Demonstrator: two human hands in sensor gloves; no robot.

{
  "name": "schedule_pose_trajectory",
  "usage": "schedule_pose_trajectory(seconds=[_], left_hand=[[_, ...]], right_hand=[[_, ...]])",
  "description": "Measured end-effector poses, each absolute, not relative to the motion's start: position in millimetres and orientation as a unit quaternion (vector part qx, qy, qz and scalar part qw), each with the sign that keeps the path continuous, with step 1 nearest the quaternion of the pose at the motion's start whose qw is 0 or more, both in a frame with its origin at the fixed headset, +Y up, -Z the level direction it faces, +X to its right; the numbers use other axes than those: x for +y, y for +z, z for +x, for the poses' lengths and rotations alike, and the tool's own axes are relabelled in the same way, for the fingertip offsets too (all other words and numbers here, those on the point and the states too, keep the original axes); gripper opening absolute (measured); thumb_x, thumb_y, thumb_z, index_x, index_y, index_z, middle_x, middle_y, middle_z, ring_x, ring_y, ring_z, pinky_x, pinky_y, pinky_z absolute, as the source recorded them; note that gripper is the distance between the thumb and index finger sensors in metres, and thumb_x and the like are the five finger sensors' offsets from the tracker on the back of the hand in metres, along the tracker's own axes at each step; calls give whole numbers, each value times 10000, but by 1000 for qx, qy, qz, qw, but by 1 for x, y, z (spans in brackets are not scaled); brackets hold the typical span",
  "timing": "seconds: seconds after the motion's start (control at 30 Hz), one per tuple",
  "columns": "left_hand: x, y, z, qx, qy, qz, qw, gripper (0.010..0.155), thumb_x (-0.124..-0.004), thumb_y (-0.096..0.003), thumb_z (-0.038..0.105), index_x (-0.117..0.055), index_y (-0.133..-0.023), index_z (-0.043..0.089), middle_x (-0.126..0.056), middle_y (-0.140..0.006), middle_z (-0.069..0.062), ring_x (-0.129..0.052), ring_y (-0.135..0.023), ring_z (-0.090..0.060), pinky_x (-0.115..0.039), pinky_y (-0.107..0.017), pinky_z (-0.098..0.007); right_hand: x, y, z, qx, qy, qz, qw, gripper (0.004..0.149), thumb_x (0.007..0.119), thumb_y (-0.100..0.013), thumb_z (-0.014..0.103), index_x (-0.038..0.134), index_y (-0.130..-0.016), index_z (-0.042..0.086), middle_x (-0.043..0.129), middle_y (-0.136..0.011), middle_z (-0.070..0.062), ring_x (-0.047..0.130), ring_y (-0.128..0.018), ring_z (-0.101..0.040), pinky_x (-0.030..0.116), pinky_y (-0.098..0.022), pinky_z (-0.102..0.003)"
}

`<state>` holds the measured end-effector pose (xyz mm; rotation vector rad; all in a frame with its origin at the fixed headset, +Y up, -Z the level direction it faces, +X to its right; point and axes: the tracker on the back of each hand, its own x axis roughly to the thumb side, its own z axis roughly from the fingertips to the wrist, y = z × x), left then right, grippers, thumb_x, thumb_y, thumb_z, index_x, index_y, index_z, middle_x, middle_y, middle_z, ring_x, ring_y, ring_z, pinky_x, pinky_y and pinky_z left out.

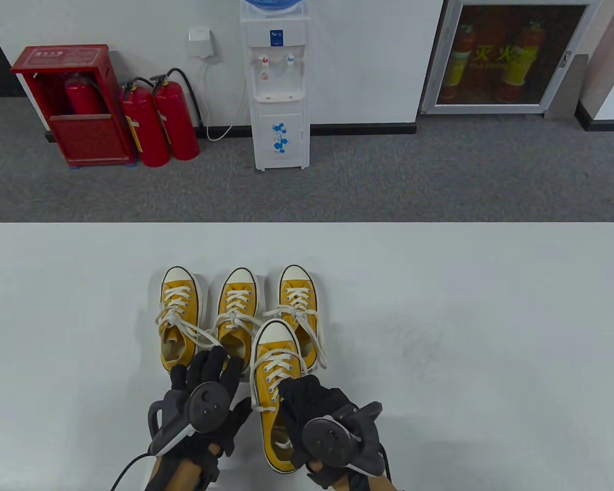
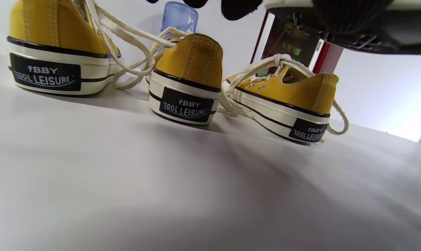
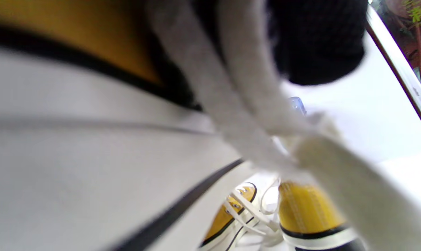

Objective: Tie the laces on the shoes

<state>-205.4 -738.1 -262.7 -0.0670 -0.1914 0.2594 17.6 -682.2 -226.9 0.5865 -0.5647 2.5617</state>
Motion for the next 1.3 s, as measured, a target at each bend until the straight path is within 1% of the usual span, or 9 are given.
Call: schedule_pose_trajectory(seconds=[0.37,0.43,0.63,0.87,1.13,1.3], left_hand=[[-737,-264,-212,-89,133,-35,987,802,-655,-493,639,-365,-1162,306,-218,-1265,-97,-228,-1182,-462,-151,-739,-781],[-737,-264,-213,-87,137,-35,986,795,-655,-497,633,-367,-1162,305,-217,-1265,-93,-230,-1181,-461,-151,-738,-781],[-737,-265,-216,-83,141,-34,986,790,-652,-500,627,-370,-1162,303,-215,-1265,-96,-231,-1181,-463,-151,-738,-781],[-739,-266,-217,-80,141,-39,986,791,-656,-498,627,-375,-1162,303,-219,-1266,-97,-233,-1181,-463,-151,-738,-782],[-738,-265,-216,-79,139,-46,986,791,-655,-498,629,-375,-1162,304,-220,-1267,-97,-235,-1181,-463,-152,-738,-781],[-738,-265,-215,-79,138,-48,986,790,-655,-498,629,-377,-1162,303,-225,-1266,-99,-234,-1181,-464,-152,-738,-781]], right_hand=[[-697,-232,10,-180,936,219,208,450,806,-424,393,748,-817,182,863,-678,-17,1009,-244,-69,894,-277,-342],[-698,-231,8,-187,936,225,198,450,805,-423,393,747,-818,184,862,-679,-16,1008,-244,-72,894,-278,-343],[-706,-229,-1,-170,936,242,189,449,807,-424,391,747,-817,182,862,-680,-17,1010,-248,-72,894,-278,-344],[-719,-227,-8,-155,942,246,167,450,805,-423,393,747,-816,182,862,-678,-15,1012,-246,-69,897,-276,-342],[-724,-228,-6,-142,946,240,164,450,806,-421,399,750,-812,183,865,-673,-12,1020,-242,-61,904,-271,-338],[-734,-229,-4,-116,951,238,158,448,813,-420,404,755,-807,187,869,-670,-9,1029,-238,-59,909,-273,-337]])
